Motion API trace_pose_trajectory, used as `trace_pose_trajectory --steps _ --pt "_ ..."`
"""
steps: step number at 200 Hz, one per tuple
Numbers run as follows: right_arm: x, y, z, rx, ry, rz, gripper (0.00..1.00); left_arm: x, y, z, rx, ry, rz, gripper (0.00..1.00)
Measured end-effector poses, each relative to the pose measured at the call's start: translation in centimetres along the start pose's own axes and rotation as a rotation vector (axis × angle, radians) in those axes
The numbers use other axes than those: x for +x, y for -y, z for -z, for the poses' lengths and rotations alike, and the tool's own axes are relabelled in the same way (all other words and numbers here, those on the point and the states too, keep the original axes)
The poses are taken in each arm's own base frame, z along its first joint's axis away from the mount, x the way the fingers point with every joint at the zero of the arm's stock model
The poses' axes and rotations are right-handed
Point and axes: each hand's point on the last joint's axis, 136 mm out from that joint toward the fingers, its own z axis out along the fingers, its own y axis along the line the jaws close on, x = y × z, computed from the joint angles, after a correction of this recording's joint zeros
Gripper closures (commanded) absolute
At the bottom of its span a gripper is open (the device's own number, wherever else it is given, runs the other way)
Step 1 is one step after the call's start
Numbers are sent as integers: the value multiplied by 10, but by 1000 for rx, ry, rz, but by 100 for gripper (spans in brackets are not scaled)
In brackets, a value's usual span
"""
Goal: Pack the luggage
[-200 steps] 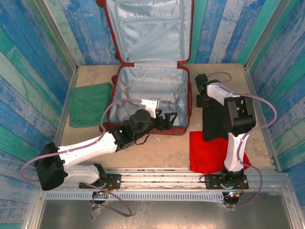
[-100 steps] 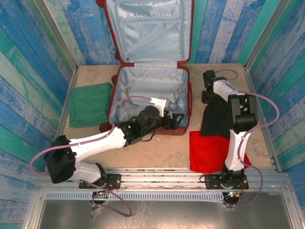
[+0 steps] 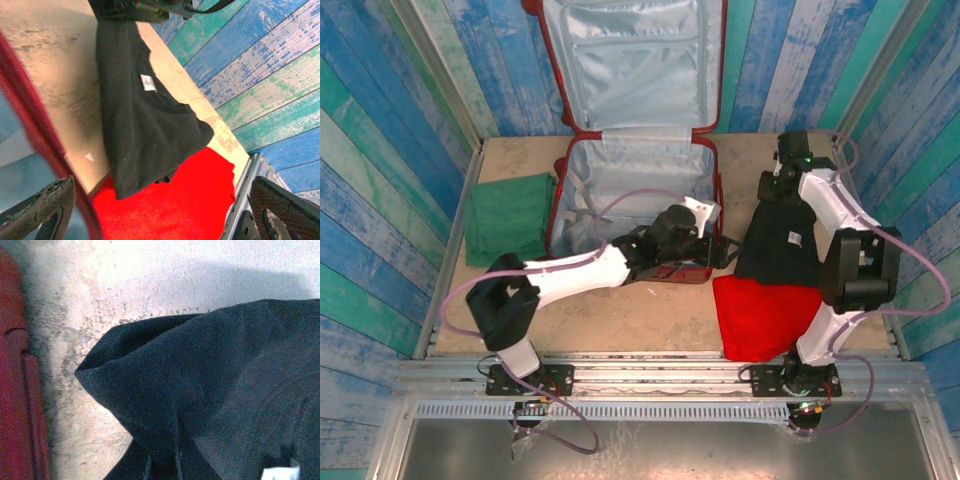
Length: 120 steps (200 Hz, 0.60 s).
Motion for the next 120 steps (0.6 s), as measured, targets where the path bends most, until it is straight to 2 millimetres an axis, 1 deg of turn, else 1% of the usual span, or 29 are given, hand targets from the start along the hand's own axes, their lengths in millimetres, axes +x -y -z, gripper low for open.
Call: trace_pose_trajectory --steps 14,34,62,89,106,120 --pt "2 -3 4 -24 3 2 100 2 0 -18 13 -28 -2 7" --pt "9 -5 4 -43 -12 7 100 2 -2 -45 12 -59 -4 7" --pt "13 -5 9 -61 -16 5 99 -2 -9 -72 -28 -87 -28 7" --pt "8 -1 24 -77 10 -2 100 -11 -14 -87 -78 -101 -71 7" --pt "6 3 33 -90 23 -15 99 -17 -17 -93 -111 -105 -98 7" --pt "5 6 39 -100 30 -28 99 -18 -22 -96 -142 -111 -115 7"
